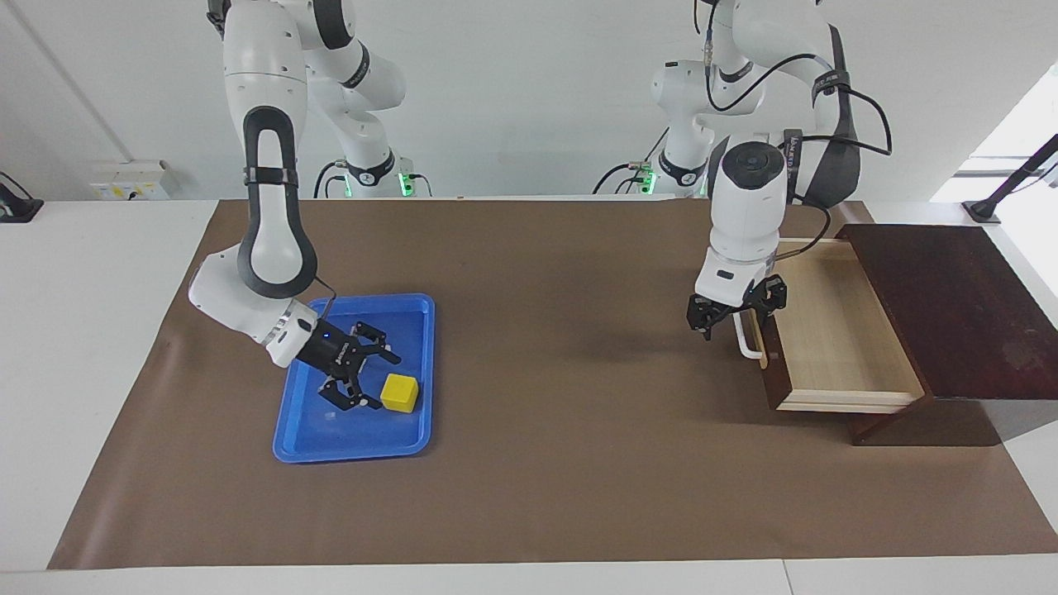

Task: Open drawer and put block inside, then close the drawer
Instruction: 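Pull the drawer open with the left gripper while the right gripper reaches the block, then grasp the yellow block with the right gripper while the left gripper releases the handle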

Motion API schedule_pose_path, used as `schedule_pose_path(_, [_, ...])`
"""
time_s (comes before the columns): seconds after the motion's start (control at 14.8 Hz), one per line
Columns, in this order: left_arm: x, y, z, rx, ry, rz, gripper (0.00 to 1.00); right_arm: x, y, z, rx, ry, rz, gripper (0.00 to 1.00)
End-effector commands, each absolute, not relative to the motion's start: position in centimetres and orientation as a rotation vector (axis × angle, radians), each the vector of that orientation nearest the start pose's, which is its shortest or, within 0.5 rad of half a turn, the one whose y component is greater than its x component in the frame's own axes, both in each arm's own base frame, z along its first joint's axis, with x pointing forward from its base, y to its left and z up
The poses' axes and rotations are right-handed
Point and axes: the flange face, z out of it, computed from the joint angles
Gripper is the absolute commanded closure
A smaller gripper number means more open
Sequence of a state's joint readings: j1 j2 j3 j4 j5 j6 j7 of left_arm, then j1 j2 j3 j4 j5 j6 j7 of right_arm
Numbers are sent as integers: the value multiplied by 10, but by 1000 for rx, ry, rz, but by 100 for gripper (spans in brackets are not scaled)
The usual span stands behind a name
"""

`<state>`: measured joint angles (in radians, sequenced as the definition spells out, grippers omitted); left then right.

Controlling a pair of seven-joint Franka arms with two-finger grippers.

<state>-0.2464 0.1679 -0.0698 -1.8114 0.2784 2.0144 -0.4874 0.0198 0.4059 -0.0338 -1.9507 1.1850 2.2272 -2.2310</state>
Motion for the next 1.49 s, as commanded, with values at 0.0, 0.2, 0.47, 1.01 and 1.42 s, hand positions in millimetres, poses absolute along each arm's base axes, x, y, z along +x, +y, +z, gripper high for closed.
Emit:
schedule_pose_path(0.0, [597, -179, 487, -2990, -168, -113, 0, 620, 27, 268, -1943, -1603, -997, 0])
schedule_pose_path(0.2, [594, -175, 522, -2989, -322, -60, 0, 615, 38, 262, -1950, -1585, -994, 0])
schedule_pose_path(0.47, [587, -173, 554, -3031, -716, -20, 0, 609, 35, 256, -1965, -1585, -983, 0])
schedule_pose_path(1.01, [584, -204, 555, -2794, -1556, -57, 0, 602, 29, 249, -1973, -1566, -965, 5])
schedule_pose_path(1.42, [569, -245, 546, -2429, -2092, 76, 0, 607, 28, 255, -1977, -1569, -981, 100])
